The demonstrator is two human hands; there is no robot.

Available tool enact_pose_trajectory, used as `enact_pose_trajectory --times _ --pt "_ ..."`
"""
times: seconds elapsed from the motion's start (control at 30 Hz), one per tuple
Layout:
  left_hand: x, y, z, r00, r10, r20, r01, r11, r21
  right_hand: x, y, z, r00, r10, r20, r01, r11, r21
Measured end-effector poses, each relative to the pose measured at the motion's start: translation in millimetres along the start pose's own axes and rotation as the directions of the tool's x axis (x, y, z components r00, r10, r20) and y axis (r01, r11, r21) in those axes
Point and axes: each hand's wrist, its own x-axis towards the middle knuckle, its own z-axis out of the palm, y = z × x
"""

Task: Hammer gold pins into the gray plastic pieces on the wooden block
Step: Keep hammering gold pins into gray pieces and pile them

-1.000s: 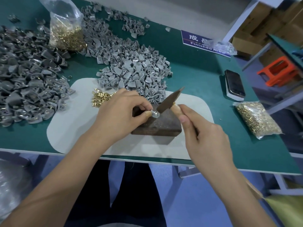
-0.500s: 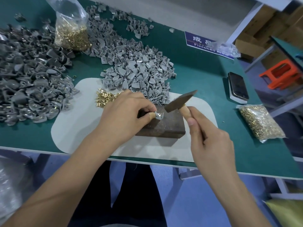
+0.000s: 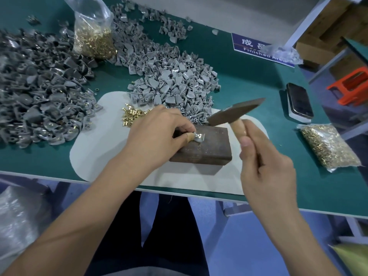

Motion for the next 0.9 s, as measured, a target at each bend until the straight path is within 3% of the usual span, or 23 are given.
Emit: enact_pose_trajectory --times 0.1,0.2,0.27,0.43,0.53,0.63,0.73,0.9 --pt "0 -1 -1 1.0 0.0 -0.006 0.0 1.0 0.015 0 -1 2 0.998 -0.009 0.061 0.015 0.995 -0.096" --pt "-1 -1 -1 1.0 -0.015 -0.008 0.015 1.0 0.006 -1 0 0 0.999 0.024 0.04 -0.023 1.0 -0.015" --pt "-1 -1 0 1.0 -0.016 -0.008 0.016 1.0 0.011 -5 -1 1 0.994 -0.032 0.104 0.043 0.993 -0.108" --pt "-1 0 -1 0.999 -0.029 -0.015 0.029 1.0 0.01 -8 -3 6 1.0 0.009 0.012 -0.009 1.0 0.001" --pt "-1 2 -1 1.0 -0.024 -0.007 0.024 0.999 0.024 -5 -4 5 0.996 -0.068 0.058 0.074 0.99 -0.124" --pt "-1 2 -2 1.0 -0.024 0.004 0.024 0.999 0.031 -5 -2 2 0.999 -0.041 -0.022 0.04 0.998 -0.046" --pt "0 1 -2 0.999 -0.031 0.016 0.03 0.999 0.041 -4 -3 0 0.994 -0.064 0.084 0.073 0.992 -0.103" --pt "1 1 -2 0.999 -0.034 0.03 0.033 0.999 0.023 2 -5 -4 0.998 -0.007 0.062 0.011 0.998 -0.066"
